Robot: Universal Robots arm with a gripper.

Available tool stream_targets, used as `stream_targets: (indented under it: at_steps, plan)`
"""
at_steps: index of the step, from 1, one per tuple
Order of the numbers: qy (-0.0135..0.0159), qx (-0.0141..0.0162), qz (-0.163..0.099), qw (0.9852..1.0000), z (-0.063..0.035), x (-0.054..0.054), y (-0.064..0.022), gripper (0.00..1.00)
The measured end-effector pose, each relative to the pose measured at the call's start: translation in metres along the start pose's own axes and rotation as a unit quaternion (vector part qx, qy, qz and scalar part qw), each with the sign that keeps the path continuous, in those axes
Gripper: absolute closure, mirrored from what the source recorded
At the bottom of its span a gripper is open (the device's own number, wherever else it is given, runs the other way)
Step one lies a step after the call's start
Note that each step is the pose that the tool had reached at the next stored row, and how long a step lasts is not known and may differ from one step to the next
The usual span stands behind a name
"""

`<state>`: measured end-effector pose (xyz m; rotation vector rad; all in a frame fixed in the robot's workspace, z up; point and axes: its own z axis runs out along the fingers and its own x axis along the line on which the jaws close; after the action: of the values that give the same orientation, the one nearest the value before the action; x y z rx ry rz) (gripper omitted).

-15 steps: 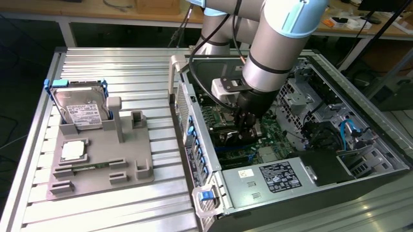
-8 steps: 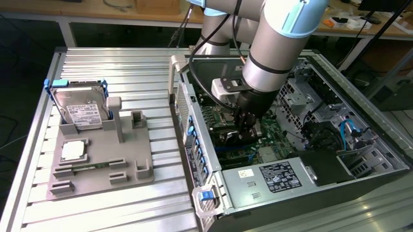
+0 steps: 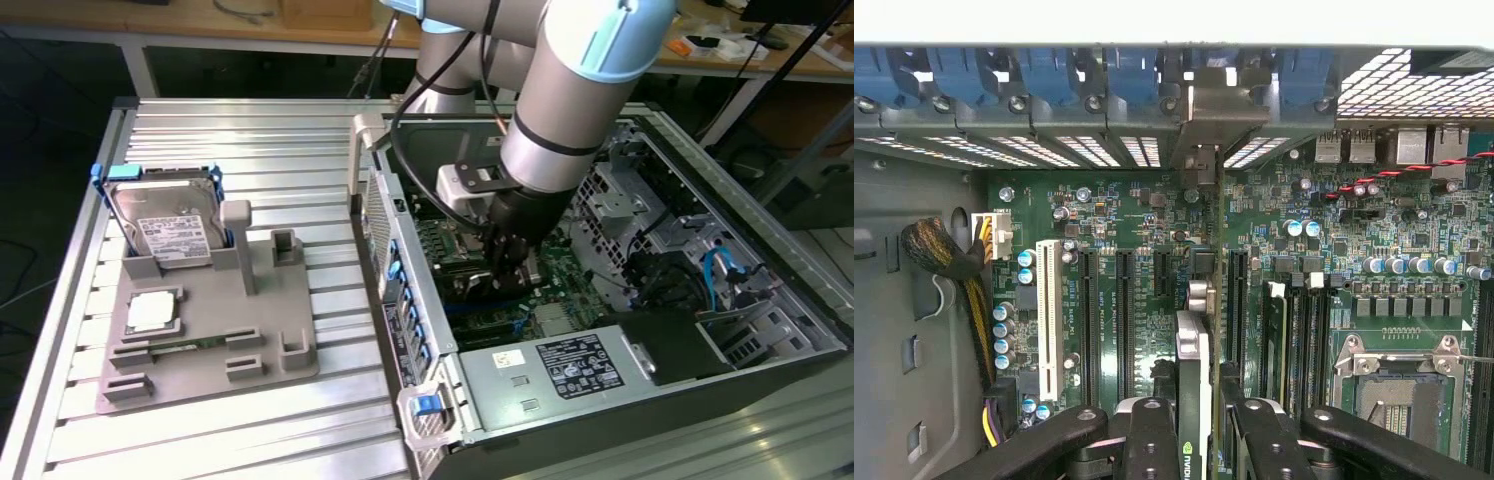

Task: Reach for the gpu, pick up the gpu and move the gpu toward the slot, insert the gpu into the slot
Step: 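Insert the gpu into the slot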

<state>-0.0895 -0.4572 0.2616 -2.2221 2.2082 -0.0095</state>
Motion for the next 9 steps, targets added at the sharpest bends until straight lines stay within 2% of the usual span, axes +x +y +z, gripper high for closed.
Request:
stream_targets:
  at_steps: [9]
  plan:
    - [-0.0002,0.0001,0.0,1.0,0.0014,0.0,0.0,0.73]
